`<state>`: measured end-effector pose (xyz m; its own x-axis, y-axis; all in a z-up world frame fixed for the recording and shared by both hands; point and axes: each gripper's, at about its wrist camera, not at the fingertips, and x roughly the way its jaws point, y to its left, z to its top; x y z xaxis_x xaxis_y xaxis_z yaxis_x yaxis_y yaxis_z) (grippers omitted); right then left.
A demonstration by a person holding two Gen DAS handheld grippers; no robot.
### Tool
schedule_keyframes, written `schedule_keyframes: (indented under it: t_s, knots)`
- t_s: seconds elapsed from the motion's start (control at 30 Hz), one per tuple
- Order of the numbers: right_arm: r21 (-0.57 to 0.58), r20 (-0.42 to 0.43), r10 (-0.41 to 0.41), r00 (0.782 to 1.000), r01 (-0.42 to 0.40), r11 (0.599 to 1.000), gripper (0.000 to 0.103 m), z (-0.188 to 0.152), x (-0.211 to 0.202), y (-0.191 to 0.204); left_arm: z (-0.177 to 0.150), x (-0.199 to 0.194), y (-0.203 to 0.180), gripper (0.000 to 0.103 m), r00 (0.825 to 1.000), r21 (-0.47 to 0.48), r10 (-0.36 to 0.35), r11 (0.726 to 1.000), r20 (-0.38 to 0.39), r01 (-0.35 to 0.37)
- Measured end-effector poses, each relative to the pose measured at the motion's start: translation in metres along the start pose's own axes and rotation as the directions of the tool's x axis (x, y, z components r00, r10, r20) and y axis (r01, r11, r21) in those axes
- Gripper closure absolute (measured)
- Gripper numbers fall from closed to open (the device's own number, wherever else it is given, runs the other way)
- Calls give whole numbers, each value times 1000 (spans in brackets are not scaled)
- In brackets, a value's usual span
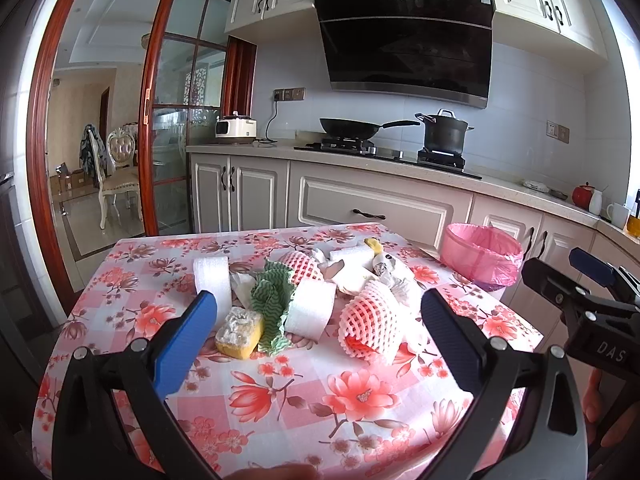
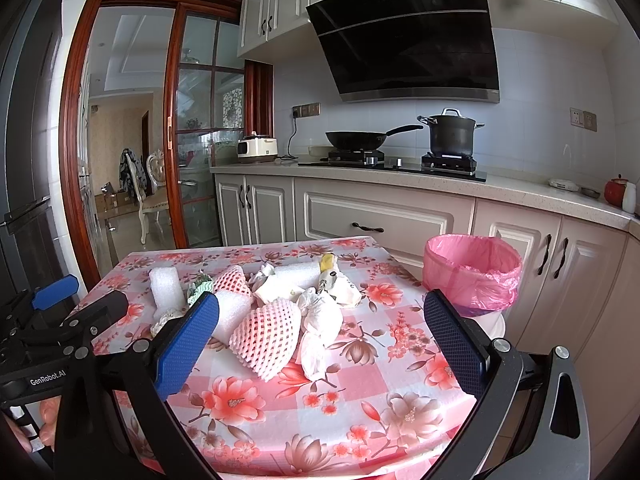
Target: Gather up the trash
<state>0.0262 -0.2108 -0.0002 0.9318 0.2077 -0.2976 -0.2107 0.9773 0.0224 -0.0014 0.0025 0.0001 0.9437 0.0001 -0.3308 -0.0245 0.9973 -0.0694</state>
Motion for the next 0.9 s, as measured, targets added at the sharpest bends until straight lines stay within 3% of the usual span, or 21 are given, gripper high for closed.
schedule_keyframes:
  t_s: [0.9]
  knots:
    - [0, -1, -1, 1000, 1, 1000, 7, -2, 0, 3, 1, -2, 4, 4, 1000, -3, 4, 1000, 3, -4]
